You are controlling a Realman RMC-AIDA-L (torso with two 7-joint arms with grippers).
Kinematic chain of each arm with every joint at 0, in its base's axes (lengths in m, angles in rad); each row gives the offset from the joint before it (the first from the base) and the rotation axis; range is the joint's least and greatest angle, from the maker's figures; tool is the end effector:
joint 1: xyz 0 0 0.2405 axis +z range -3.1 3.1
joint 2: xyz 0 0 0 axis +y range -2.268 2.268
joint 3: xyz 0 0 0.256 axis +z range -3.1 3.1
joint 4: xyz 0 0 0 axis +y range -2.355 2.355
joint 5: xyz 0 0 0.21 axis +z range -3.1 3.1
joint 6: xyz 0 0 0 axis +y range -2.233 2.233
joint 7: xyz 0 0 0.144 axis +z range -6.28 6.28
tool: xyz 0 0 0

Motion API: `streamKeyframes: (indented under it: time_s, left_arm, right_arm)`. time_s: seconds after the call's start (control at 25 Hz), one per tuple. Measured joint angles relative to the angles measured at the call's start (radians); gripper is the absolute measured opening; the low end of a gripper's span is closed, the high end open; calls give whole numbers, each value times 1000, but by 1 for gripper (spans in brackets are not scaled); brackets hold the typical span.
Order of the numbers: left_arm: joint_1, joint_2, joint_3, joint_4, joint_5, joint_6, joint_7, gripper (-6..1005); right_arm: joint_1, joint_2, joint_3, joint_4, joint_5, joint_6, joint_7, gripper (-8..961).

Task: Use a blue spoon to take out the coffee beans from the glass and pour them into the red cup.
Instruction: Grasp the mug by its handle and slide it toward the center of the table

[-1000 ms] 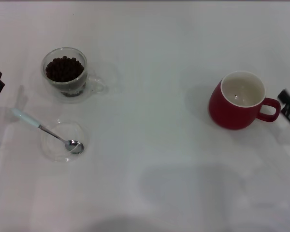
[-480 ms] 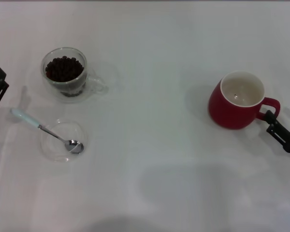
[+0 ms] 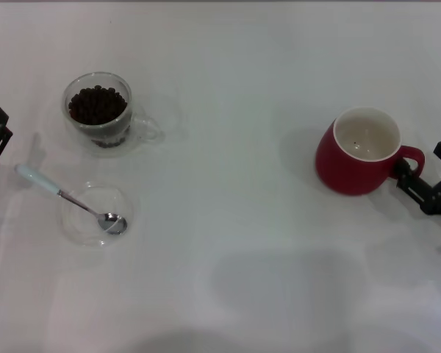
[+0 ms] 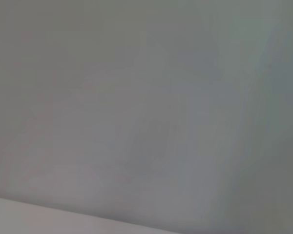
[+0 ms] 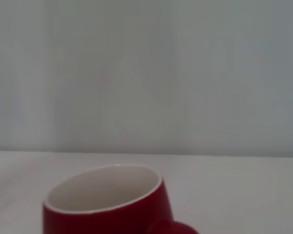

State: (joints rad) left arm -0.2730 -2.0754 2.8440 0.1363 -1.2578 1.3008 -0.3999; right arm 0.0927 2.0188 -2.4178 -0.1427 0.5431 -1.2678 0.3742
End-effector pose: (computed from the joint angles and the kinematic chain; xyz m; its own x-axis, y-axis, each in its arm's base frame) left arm -0.3625 0.2557 -0.0292 0.5342 0.0759 0.8419 0.8399 -0.1602 -0.5185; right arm 0.3962 0.1917 -0.0322 0.6667 -0.2297 -0.7090 -0.7429 -0.2812 -0.6075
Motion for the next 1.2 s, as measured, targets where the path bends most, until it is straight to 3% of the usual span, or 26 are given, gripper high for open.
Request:
streamKeyframes:
  time_s: [0.44,0.64,1.08,1.2]
  left_arm:
    - [-3,0,0,-10,-7,0,-2,876]
    - [-9,0,0,-12,-8,0,-2,877]
    - [-16,3,-12,-24,-10,2,-2,876]
    - [-16,3,-13,-26,-25,3,-2,877]
  right_arm:
    - [25,0,1,-16,42,25,0,832]
    - [44,-3,2,-24,43,27,0,694]
    - [89,-2,-9,-68,30,75,-34,253]
    - [96,-2,-14,-102,20,105,-61,213]
